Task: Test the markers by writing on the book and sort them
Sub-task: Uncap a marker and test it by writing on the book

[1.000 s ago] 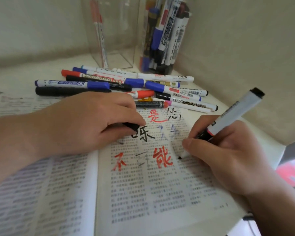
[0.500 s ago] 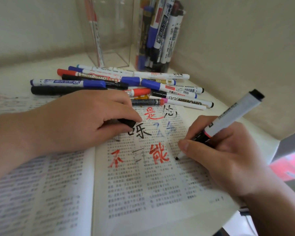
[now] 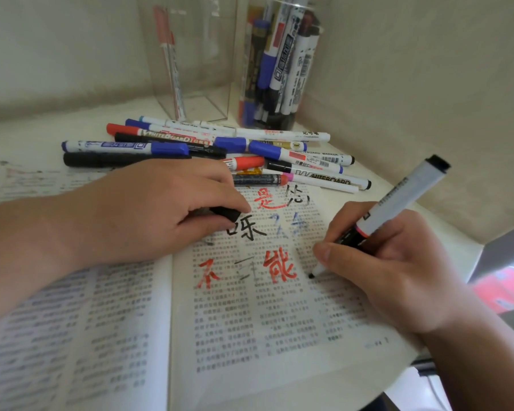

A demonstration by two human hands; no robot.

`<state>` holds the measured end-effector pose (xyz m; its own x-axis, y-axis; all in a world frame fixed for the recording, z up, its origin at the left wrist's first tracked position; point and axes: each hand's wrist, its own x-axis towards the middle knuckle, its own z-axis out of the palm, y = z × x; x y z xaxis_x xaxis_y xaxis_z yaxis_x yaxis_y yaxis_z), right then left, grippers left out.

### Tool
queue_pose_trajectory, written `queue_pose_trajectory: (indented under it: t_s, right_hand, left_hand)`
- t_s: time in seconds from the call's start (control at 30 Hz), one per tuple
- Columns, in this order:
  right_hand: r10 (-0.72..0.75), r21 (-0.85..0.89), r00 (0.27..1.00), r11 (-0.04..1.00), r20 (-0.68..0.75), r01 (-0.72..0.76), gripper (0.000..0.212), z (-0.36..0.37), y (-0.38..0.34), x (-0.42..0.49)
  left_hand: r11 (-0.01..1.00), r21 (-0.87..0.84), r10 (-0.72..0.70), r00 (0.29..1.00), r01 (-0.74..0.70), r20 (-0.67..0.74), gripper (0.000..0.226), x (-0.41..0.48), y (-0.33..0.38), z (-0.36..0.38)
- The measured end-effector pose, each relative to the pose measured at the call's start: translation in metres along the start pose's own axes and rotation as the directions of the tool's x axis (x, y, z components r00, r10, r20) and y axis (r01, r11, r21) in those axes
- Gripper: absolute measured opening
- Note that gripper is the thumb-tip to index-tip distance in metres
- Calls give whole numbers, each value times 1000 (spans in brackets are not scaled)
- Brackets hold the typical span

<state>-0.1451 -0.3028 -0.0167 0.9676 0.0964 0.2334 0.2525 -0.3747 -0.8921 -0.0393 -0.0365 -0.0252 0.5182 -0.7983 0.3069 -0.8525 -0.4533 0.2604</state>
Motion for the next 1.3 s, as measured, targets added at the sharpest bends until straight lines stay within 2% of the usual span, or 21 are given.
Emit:
queue_pose_trajectory:
  t_s: [0.2,0.33,0.4,0.5,0.73,0.87,0.97,1.07,1.2,1.3]
  right_hand:
    - [5,6,1000,1000,7,-5,12,0,2,0]
    - [55,85,987,995,-148,-43,20,5,4,0]
    - [74,21,971,997,-226,-71,21,7,6,0]
    - [85,-51,958,993,-273,-103,18,10,3,1]
    - [114,-17,936,992,-333,-127,18,11,0,1]
    - [134,34,944,991,-300,-129,12,8,2,2]
    - [137,-24,958,989,-252,-148,7,6,2,3]
    - [127,-33,965,990,-227,-139,21,5,-1,2]
    - [132,-50,973,988,-190,-144,4,4,-2,1]
    - [135,-51,974,988,-181,-146,6,3,-1,2]
  left_hand:
    - [1000,15,-7,1000,7,15,34,0,-1,0]
    - [1000,19,7,1000,-7,5,33,0,1,0]
    - [1000,21,23,1000,-23,6,34,0,2,-1]
    - [999,22,38,999,-38,6,35,1,3,-1]
    - [999,6,34,999,-34,-17,34,-1,2,-2]
    - [999,6,45,999,-45,-28,34,-1,4,-2]
    - [999,-5,52,998,-52,-31,33,-1,4,-2]
    - [998,-3,56,997,-56,-46,34,-1,5,-4]
    - [997,-44,59,993,-63,-103,36,-1,8,-3]
    - [995,-65,64,992,-72,-108,36,0,12,-5]
